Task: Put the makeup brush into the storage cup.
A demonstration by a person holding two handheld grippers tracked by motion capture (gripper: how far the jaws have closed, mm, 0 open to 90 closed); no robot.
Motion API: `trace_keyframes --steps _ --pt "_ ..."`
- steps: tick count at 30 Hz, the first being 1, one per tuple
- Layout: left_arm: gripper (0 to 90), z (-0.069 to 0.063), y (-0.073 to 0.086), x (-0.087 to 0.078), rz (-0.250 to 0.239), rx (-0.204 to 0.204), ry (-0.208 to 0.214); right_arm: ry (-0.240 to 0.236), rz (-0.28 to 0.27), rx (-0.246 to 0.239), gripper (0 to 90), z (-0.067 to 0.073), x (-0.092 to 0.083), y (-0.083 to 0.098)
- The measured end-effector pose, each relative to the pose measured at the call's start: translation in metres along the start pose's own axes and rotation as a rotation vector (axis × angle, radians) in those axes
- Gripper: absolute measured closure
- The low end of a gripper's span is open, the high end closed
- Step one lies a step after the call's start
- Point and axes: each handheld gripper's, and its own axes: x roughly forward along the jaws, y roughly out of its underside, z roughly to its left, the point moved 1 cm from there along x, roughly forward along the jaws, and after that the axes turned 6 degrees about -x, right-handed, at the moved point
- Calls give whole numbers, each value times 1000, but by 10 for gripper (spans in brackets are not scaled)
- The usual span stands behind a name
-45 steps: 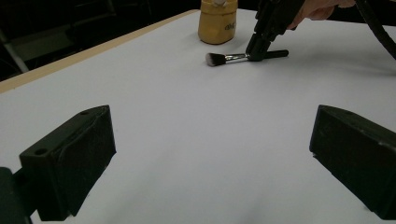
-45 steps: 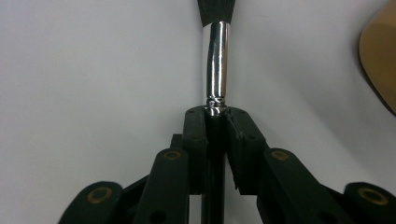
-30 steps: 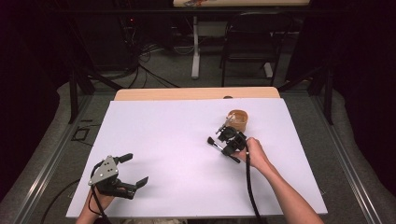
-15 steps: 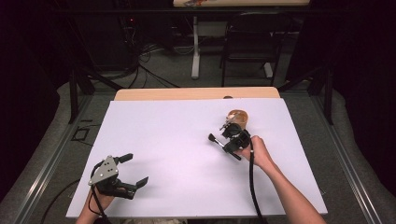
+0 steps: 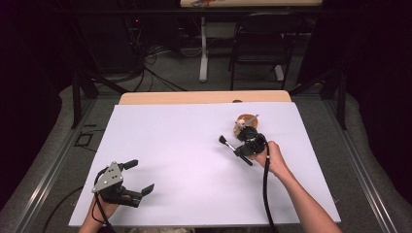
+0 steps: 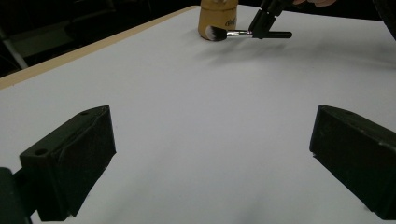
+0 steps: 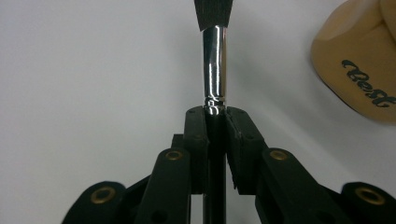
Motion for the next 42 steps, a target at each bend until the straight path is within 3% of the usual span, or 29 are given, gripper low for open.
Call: trace_keyframes --steps 1,2,6,16,42 --pt "2 0 0 0 0 0 0 0 -15 2 790 0 -1 1" --pt "2 0 0 0 1 0 0 0 10 1 791 0 -4 1" --pt "2 0 0 0 1 1 -1 3 -47 15 790 -1 -7 5" --pt "2 0 0 0 1 -1 -3 -6 -78 13 790 -4 -18 12" --pt "1 0 0 0 4 -2 -3 60 -216 20 790 -9 -37 17"
